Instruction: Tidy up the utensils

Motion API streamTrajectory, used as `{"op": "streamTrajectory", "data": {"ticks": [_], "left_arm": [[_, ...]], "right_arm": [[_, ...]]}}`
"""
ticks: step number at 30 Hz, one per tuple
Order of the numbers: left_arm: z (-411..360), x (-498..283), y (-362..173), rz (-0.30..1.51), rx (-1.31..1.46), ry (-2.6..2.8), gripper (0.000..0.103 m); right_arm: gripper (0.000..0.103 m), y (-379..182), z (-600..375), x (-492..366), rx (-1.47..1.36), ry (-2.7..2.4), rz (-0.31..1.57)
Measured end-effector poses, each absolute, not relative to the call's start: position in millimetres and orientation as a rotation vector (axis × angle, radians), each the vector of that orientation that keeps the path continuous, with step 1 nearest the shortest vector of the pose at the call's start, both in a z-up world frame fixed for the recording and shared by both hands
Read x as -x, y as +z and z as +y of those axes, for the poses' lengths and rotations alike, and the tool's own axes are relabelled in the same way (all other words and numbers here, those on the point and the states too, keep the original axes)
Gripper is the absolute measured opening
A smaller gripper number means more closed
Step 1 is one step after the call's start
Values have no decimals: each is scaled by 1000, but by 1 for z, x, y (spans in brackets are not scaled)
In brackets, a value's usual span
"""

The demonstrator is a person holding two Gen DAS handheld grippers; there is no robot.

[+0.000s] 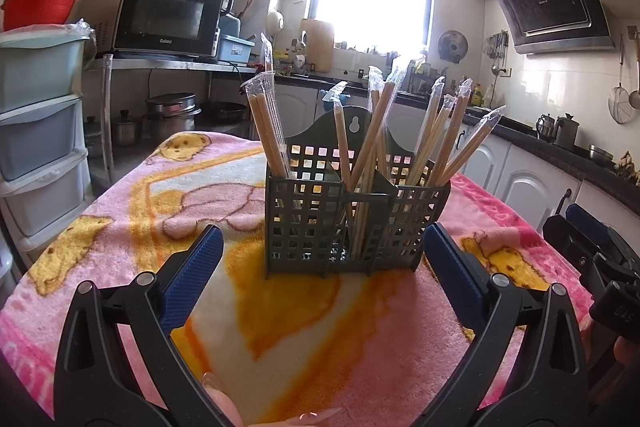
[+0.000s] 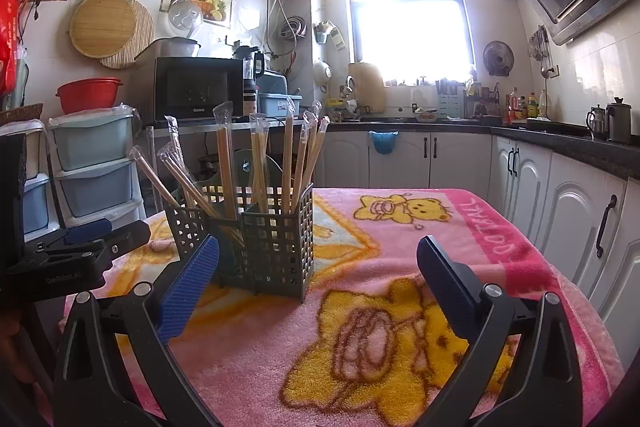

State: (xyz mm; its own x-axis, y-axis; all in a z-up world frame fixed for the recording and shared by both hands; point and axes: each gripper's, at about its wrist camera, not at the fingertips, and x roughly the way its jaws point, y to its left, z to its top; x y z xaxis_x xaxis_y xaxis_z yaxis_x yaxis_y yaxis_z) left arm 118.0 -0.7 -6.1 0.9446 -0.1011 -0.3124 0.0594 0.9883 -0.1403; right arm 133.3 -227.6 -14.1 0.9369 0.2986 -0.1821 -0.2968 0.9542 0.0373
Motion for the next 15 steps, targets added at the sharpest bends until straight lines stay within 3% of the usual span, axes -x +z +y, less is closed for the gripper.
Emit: {"op": "streamTrajectory", "data": {"ticks": [15], "left_arm": [[-2,-119,-6,324,126,-89,92]], "right_arm": [[96,-14,-228,-133,-11,302,185]]}}
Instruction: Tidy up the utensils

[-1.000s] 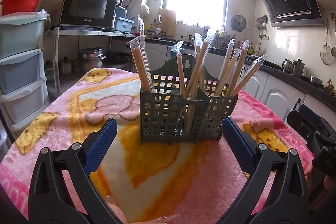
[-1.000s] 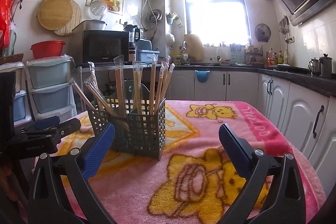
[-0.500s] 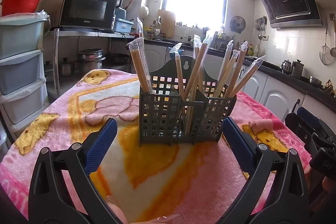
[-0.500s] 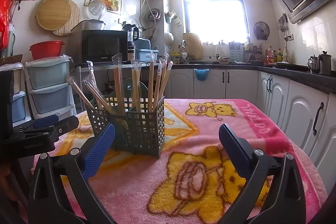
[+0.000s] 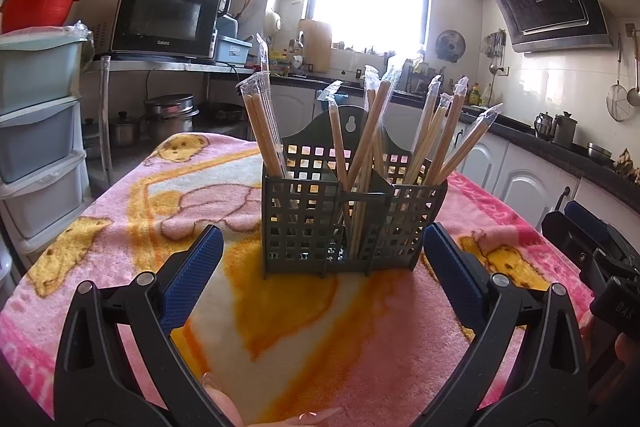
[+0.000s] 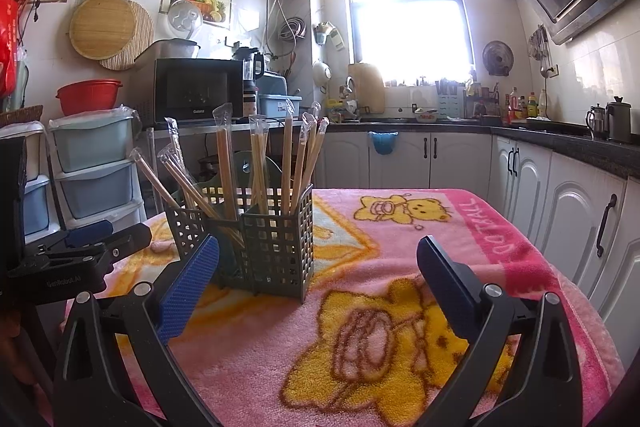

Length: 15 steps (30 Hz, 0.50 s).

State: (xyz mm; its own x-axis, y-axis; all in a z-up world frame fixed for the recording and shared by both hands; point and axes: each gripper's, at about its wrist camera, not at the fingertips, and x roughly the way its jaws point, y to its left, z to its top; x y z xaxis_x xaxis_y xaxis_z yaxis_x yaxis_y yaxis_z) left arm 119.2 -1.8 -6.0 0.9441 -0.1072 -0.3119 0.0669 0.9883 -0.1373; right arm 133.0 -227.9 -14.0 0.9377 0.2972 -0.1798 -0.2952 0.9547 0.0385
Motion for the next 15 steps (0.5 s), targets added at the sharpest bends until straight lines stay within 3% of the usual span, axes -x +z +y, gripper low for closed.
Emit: {"op": "streamTrajectory", "data": {"ticks": [15], "left_arm": [[-2,-119,-7,323,124,-88,93]], "right_arm": [[97,-14,-229,-132,-12,303,184]]}}
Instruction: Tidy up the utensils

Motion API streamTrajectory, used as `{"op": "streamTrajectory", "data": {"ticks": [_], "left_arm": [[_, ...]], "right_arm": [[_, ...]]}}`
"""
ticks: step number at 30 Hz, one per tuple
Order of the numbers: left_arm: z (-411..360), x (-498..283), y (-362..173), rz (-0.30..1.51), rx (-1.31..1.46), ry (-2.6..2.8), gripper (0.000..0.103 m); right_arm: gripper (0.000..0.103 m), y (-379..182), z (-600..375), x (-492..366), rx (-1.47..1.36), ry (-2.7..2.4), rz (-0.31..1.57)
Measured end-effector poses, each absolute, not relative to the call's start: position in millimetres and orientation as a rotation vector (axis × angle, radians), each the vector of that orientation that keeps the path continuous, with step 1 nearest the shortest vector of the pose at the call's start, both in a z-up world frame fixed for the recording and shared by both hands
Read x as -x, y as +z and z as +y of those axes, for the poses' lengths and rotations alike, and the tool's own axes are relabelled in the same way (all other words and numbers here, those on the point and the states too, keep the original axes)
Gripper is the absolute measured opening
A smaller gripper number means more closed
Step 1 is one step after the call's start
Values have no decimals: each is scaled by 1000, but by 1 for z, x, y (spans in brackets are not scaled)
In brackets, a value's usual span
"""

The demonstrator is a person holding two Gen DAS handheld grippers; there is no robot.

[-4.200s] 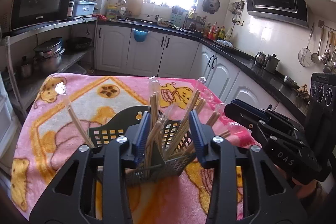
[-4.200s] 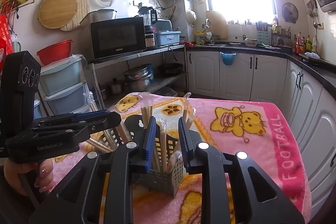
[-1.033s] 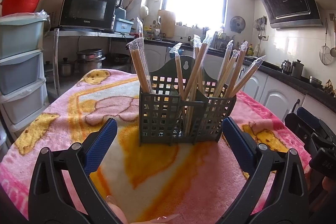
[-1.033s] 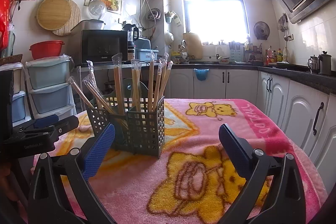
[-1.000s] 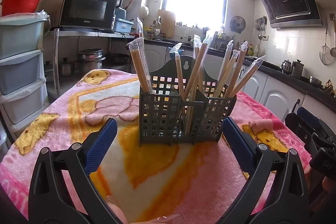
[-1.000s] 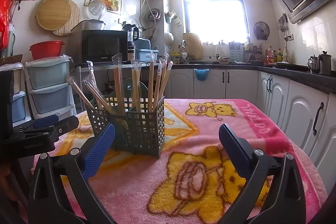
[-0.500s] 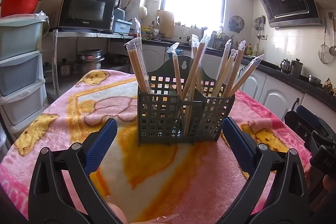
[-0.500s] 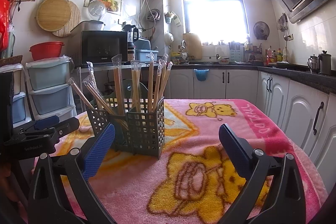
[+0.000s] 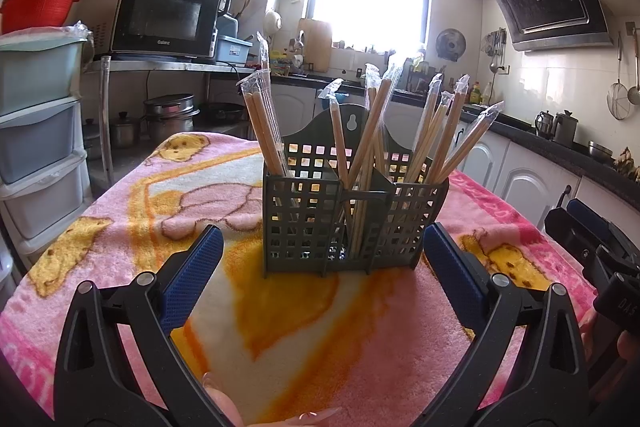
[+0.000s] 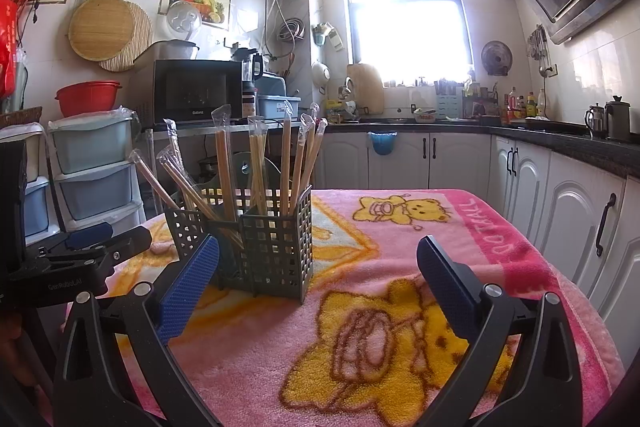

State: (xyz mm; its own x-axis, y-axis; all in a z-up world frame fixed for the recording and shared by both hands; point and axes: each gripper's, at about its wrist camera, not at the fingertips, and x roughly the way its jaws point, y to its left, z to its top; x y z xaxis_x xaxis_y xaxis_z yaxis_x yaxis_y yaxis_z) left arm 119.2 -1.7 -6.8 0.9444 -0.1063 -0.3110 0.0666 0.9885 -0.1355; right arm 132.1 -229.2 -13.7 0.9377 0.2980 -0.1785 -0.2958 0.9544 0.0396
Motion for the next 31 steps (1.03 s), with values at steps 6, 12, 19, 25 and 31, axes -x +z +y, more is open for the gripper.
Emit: {"op": "streamTrajectory", "data": {"ticks": [6,12,19,25,31], "left_arm": [[-2,-119,-7,325,123,-88,93],[-1,-120,-10,331,131,-101,93],[4,-127,-15,389,163,-77,93],[35,-130,-5,461,238,-11,93],[104,-178,-17,678,179,216,93]], "right_arm": [[96,-14,-230,-132,-14,302,184],[96,-9,-229,-130,-17,291,185],[96,-7,-235,-141,-42,240,256],[97,-11,-260,-169,-59,136,391],[97,-44,-305,-253,-3,-102,752]]}}
